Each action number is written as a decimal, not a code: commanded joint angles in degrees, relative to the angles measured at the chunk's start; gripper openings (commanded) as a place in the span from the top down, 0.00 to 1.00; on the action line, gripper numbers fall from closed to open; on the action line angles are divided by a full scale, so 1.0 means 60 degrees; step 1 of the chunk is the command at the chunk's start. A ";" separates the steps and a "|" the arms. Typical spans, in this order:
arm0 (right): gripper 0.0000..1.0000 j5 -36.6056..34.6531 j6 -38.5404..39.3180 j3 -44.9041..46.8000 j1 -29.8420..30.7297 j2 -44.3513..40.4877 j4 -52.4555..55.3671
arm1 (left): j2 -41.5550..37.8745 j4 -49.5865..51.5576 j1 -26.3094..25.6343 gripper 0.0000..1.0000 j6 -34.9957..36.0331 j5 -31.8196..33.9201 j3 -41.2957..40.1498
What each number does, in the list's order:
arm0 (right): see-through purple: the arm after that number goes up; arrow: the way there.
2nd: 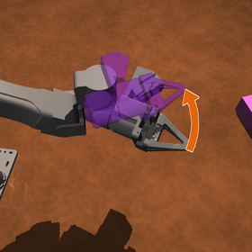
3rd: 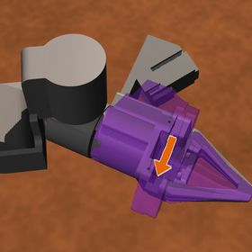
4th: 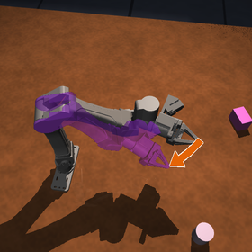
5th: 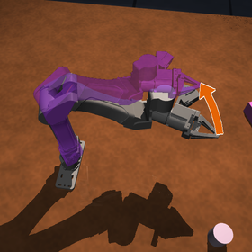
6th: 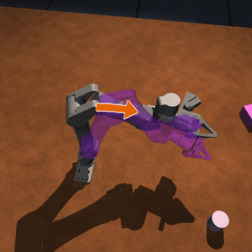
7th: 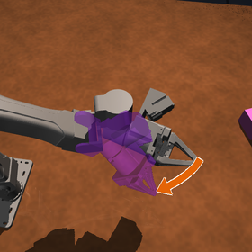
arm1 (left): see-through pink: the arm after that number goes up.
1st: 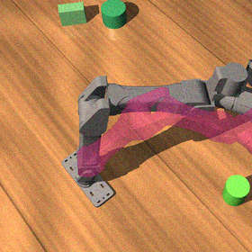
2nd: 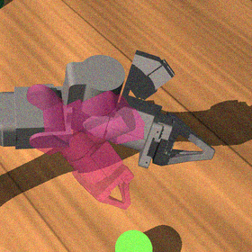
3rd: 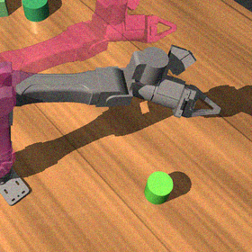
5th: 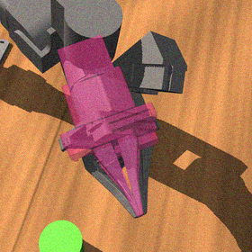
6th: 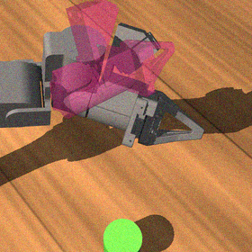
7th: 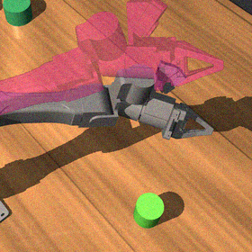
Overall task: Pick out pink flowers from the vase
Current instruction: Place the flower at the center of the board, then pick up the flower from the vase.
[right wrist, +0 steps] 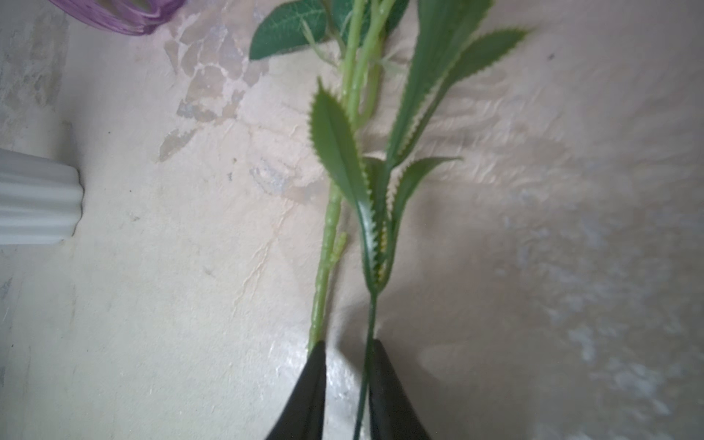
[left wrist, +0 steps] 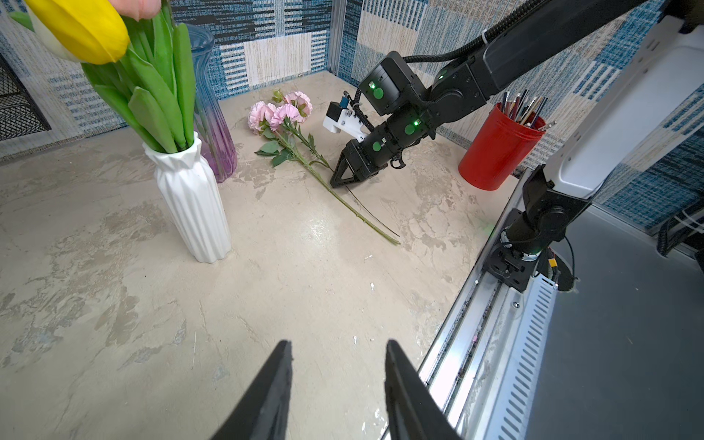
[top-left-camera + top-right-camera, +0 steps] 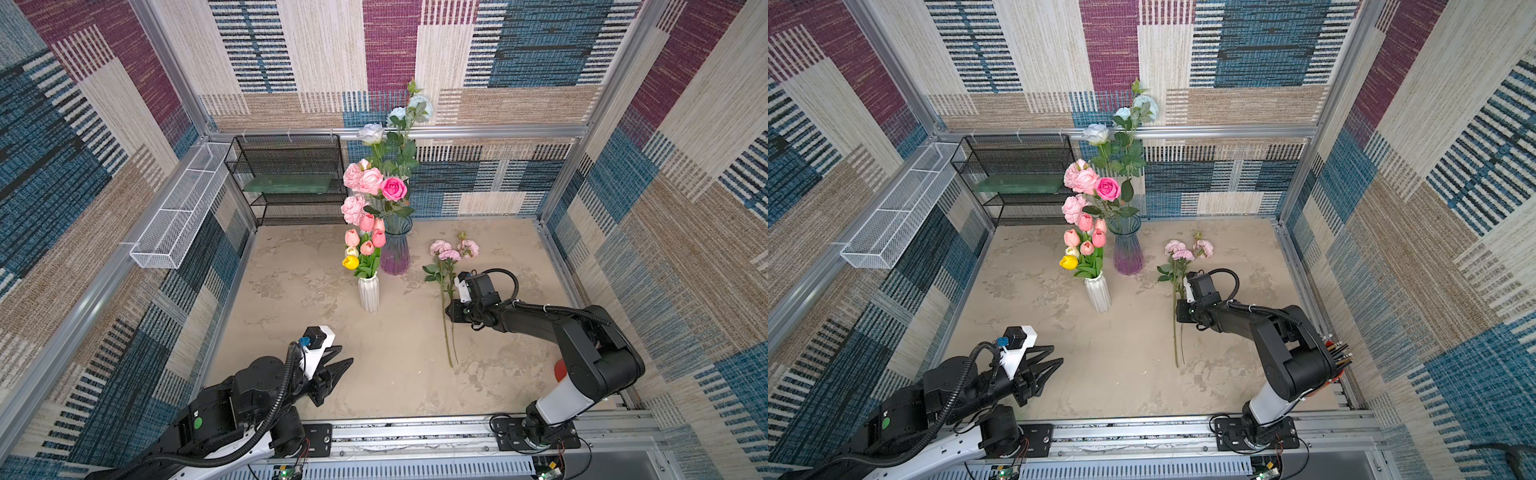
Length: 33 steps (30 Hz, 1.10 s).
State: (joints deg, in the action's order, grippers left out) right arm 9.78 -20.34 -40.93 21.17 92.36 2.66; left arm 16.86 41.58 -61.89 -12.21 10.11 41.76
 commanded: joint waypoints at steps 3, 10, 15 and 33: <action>0.66 -0.1040 -0.0011 0.0103 0.0046 -0.0558 0.0662 | 0.0053 -0.0091 0.0016 0.58 0.0130 -0.0033 -0.0016; 0.53 -0.2163 0.0183 0.0264 0.0110 -0.2610 0.1115 | 0.0078 -0.0075 0.0014 0.58 0.0131 -0.0004 -0.0016; 0.56 -0.0422 0.1050 0.1143 0.0472 -0.5001 -0.0675 | 0.0117 -0.0082 0.0017 0.58 0.0133 0.0056 -0.0029; 0.47 0.1354 0.6154 -0.1024 0.1989 -0.2122 -0.7734 | 0.0347 -0.0068 0.0015 0.57 0.0198 -0.0049 0.0050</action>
State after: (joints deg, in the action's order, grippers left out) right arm 17.08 11.68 -44.60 33.61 75.29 -34.48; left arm 19.35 41.58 -61.89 -11.97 10.09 41.78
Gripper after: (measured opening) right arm 0.525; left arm 0.432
